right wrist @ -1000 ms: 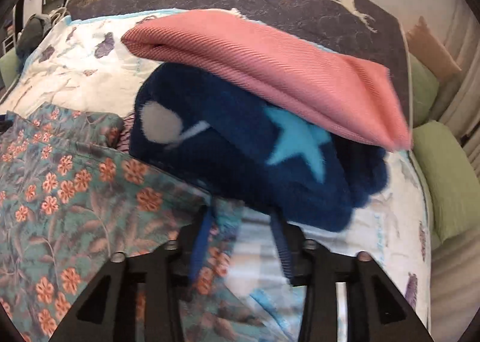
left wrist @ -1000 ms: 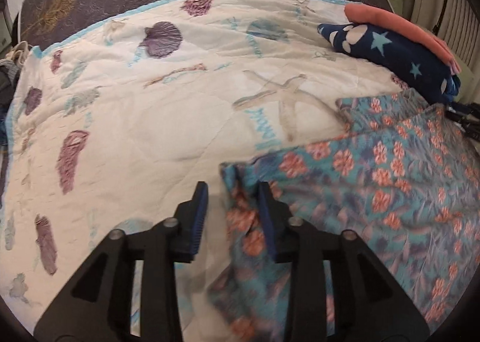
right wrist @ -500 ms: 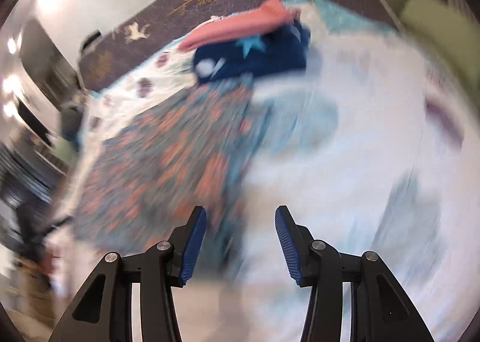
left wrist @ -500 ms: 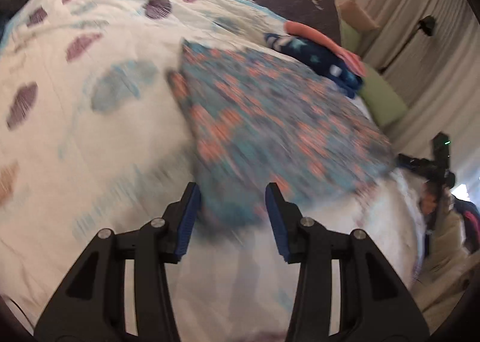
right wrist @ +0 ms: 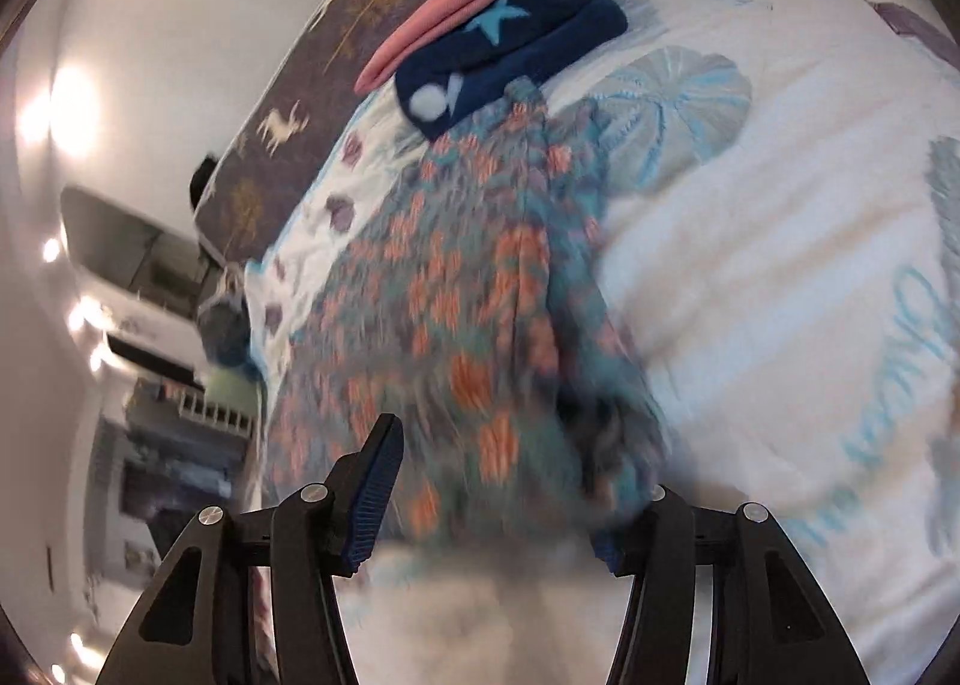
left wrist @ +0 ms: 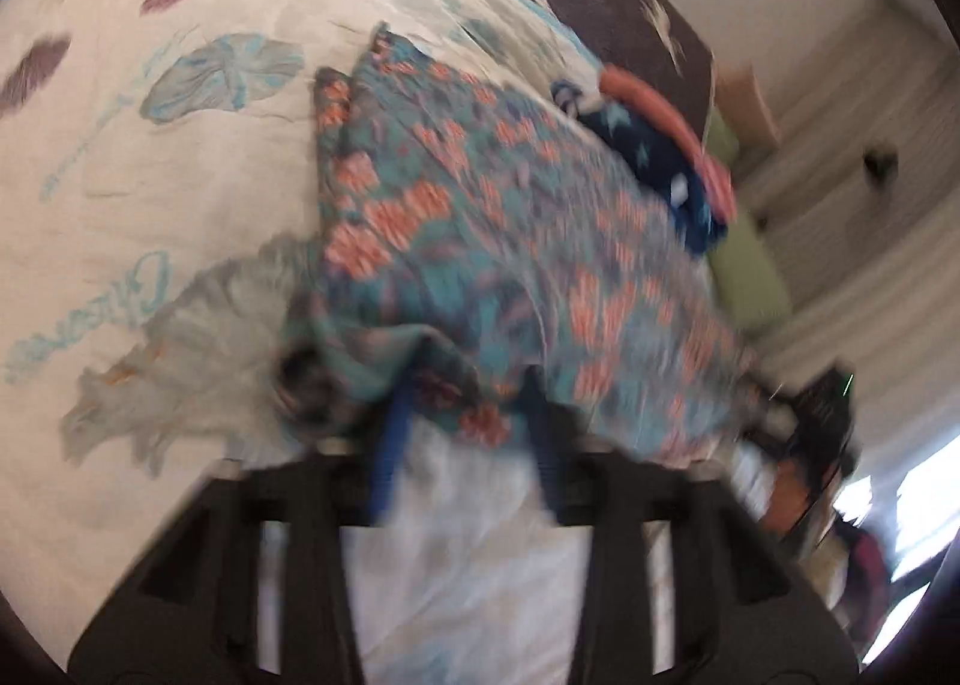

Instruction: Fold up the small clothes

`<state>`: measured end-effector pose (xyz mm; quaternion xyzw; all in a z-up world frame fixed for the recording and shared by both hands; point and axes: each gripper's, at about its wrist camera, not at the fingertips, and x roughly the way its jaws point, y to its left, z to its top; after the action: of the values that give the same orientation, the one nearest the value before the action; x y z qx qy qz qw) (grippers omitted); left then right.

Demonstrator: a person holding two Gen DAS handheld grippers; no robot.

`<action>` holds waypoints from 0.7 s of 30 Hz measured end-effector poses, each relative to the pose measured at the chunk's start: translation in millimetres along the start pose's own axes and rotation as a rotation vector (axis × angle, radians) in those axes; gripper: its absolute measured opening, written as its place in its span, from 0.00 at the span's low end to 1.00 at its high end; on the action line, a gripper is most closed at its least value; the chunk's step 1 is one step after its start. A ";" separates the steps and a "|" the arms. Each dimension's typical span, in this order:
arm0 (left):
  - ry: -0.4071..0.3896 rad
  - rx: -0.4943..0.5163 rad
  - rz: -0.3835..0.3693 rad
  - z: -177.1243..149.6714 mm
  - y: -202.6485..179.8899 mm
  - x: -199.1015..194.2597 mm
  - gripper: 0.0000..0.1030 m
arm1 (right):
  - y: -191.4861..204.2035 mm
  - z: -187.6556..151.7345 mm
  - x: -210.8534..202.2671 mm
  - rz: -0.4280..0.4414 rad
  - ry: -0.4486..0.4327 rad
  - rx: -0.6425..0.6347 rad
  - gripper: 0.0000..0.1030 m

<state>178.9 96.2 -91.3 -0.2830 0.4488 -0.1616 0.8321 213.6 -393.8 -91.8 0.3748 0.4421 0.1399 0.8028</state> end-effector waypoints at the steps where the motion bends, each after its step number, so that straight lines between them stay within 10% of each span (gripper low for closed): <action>1: -0.003 -0.033 -0.020 2.8 2.4 -0.1 0.04 | 3.3 2.9 1.8 -0.025 -0.013 0.004 0.06; 13: -0.066 0.181 -0.098 -78.1 -36.6 -140.4 0.03 | 45.8 -70.7 -99.9 0.011 -0.065 -0.127 0.06; 21: 0.054 0.063 0.112 -144.6 22.4 -144.0 0.03 | -27.0 -168.2 -121.2 -0.213 0.049 -0.031 0.12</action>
<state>-20.5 142.0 -73.9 -0.2266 0.4810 -0.1368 0.8358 4.6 -399.1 -93.3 0.3098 0.4968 0.0697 0.8077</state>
